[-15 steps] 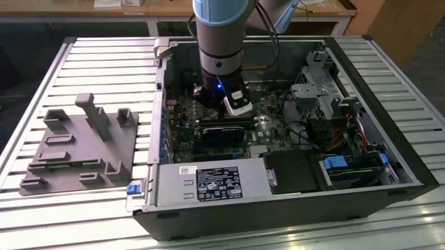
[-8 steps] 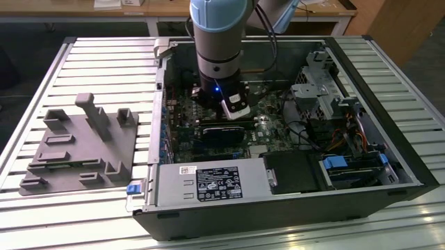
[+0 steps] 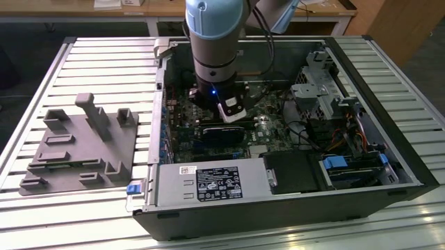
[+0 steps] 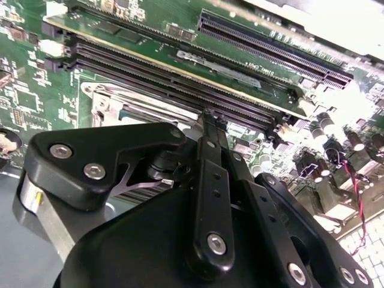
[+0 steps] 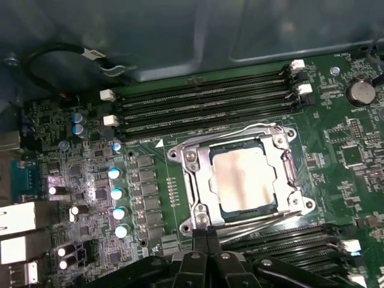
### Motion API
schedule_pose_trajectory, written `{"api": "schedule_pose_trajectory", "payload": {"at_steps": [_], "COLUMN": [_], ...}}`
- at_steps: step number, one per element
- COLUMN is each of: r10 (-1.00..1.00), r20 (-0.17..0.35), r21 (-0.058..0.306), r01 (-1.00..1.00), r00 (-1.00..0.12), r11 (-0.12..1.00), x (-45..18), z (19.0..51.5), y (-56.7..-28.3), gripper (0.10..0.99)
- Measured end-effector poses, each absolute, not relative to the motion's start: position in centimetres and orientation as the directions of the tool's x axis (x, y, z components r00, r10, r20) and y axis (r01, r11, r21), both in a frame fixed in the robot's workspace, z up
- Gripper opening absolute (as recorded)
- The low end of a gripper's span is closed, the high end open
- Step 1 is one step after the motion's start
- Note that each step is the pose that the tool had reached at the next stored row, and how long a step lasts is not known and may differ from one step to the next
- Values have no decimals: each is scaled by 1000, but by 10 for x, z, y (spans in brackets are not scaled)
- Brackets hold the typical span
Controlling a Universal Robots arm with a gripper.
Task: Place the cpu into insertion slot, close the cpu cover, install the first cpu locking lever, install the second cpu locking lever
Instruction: 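Install the second cpu locking lever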
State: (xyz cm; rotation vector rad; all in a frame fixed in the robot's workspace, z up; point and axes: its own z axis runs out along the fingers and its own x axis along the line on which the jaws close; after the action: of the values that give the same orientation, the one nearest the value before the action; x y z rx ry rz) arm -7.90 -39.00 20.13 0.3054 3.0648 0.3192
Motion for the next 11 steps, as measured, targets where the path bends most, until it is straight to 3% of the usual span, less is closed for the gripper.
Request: {"api": "schedule_pose_trajectory", "payload": {"at_steps": [11], "r10": [201], "r20": [-16], "r21": [246], "r01": [191], "r00": [-980], "r11": [950], "x": [-83], "z": [195], "y": [-390], "gripper": [106]}}
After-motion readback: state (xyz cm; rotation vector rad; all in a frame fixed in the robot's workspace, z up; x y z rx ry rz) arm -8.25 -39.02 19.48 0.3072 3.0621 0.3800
